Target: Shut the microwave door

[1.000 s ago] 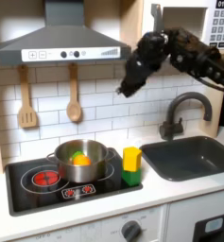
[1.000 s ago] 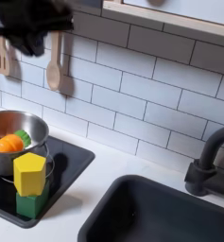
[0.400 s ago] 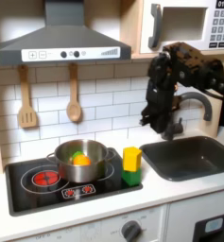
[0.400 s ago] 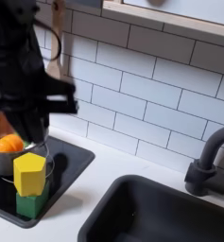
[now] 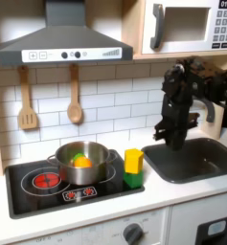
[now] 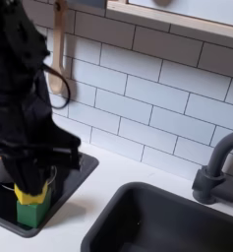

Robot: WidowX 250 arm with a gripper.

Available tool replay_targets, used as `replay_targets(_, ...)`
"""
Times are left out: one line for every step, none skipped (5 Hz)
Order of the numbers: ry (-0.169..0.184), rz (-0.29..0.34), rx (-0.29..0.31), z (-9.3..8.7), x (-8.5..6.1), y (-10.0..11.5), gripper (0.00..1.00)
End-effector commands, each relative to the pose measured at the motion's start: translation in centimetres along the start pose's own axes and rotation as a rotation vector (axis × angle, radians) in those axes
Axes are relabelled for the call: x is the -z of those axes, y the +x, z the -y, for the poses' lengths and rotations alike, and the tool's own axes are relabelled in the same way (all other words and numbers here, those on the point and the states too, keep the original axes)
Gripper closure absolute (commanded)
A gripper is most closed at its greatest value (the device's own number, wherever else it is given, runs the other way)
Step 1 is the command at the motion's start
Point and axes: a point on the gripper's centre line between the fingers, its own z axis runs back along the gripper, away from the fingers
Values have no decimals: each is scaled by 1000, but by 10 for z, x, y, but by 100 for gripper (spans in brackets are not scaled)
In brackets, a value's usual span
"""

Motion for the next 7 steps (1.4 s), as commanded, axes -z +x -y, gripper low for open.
replay_targets(37, -54, 64, 4, 10, -17, 79)
replay_targets(55, -45, 61, 2, 3, -19, 0)
replay_targets(54, -48, 57, 1, 5, -19, 0)
replay_targets(53, -51, 59, 1, 5, -20, 0)
replay_targets(54, -50, 57, 1, 5, -19, 0)
replay_targets(53, -50, 59, 1, 5, -19, 0)
replay_targets(53, -50, 59, 1, 5, -19, 0)
